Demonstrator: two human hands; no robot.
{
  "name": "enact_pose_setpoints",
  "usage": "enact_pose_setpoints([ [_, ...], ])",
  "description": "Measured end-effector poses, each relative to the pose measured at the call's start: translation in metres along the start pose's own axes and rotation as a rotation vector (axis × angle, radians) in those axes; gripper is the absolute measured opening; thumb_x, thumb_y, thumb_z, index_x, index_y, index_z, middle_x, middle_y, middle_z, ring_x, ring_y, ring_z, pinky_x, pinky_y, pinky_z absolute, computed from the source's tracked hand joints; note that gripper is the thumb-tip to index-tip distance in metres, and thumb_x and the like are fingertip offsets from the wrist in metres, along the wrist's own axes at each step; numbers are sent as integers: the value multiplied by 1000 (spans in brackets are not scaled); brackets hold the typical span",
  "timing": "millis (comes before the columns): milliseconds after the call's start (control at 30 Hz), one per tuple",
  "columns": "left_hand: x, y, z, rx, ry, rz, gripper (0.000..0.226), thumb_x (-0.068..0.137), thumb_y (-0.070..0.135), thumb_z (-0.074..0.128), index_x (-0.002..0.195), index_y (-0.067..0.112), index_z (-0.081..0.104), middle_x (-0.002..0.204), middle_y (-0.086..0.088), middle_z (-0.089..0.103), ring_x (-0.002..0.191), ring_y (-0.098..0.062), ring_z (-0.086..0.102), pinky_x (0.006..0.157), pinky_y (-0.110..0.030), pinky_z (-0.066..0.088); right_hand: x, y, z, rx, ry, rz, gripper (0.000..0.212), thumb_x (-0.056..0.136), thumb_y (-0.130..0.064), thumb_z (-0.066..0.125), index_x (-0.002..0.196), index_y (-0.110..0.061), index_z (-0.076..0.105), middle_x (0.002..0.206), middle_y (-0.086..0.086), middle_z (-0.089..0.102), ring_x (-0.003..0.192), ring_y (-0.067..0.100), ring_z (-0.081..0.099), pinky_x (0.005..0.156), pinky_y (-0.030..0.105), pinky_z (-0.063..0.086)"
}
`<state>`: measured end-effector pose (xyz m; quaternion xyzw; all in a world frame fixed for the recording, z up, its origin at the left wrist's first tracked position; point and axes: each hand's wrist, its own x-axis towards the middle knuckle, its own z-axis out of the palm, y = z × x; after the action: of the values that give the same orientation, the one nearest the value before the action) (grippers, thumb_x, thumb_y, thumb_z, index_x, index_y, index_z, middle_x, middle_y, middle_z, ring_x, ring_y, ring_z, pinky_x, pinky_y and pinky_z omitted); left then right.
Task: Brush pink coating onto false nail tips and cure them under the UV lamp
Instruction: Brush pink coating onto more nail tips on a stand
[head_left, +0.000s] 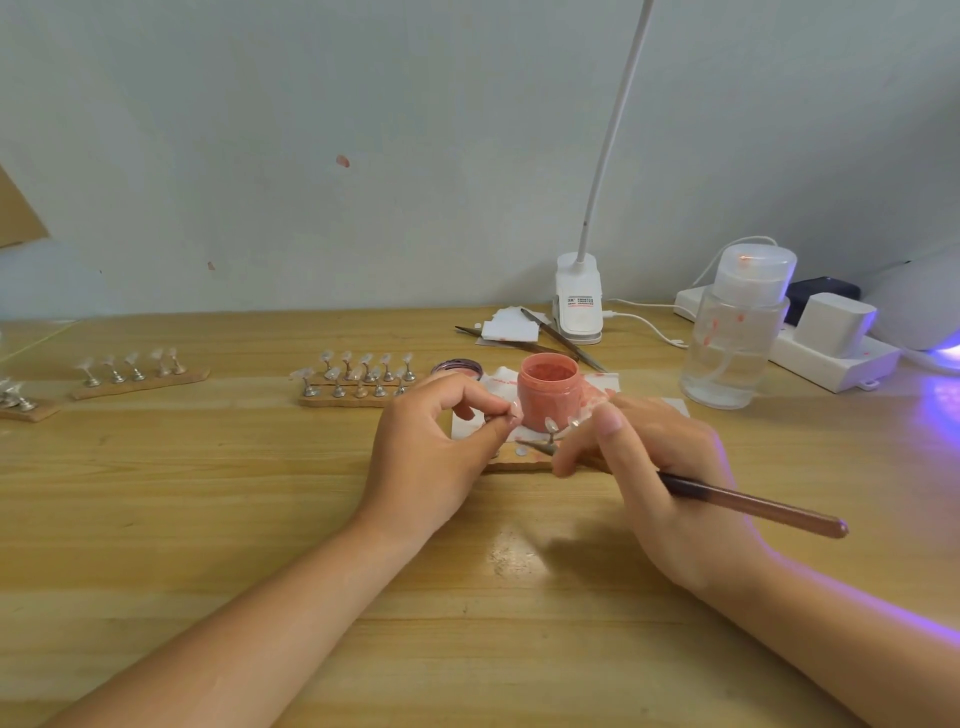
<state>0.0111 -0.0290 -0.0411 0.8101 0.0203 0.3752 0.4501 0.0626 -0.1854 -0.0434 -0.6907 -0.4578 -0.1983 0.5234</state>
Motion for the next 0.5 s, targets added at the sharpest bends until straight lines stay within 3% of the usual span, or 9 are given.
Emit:
enact_pose_setpoints([
  [167, 0, 2, -1, -15, -16, -3, 28, 71, 8, 75, 62, 29, 60, 64, 11, 60, 68, -1, 49, 68, -5, 36, 1, -2, 0, -6, 57, 1, 40, 92, -29, 35, 72, -11, 65, 75, -22, 58, 72, 1, 55, 68, 16, 41],
  [300, 0, 1, -1, -10, -19, 4, 29, 71, 7, 75, 61, 29, 59, 64, 10, 59, 69, -8, 50, 68, -9, 38, 9, 3, 6, 8, -103, 245, 41, 93, -16, 41, 59, -11, 62, 55, -18, 57, 65, 7, 54, 76, 23, 46],
  [400, 0, 1, -1, -21, -12, -10, 27, 71, 9, 75, 61, 29, 60, 63, 9, 59, 72, -12, 53, 69, -9, 39, 2, -3, 0, 67, -11, 27, 44, 93, -25, 34, 66, -9, 65, 67, -9, 61, 67, 4, 55, 66, 19, 42],
  [500, 0, 3, -1, -66, -24, -26, 20, 72, 14, 74, 63, 28, 64, 65, 10, 64, 74, -9, 56, 71, -6, 39, 1, -2, -4, 124, 77, 44, 43, 92, -28, 33, 71, -7, 65, 73, -11, 61, 72, 7, 57, 68, 22, 43],
])
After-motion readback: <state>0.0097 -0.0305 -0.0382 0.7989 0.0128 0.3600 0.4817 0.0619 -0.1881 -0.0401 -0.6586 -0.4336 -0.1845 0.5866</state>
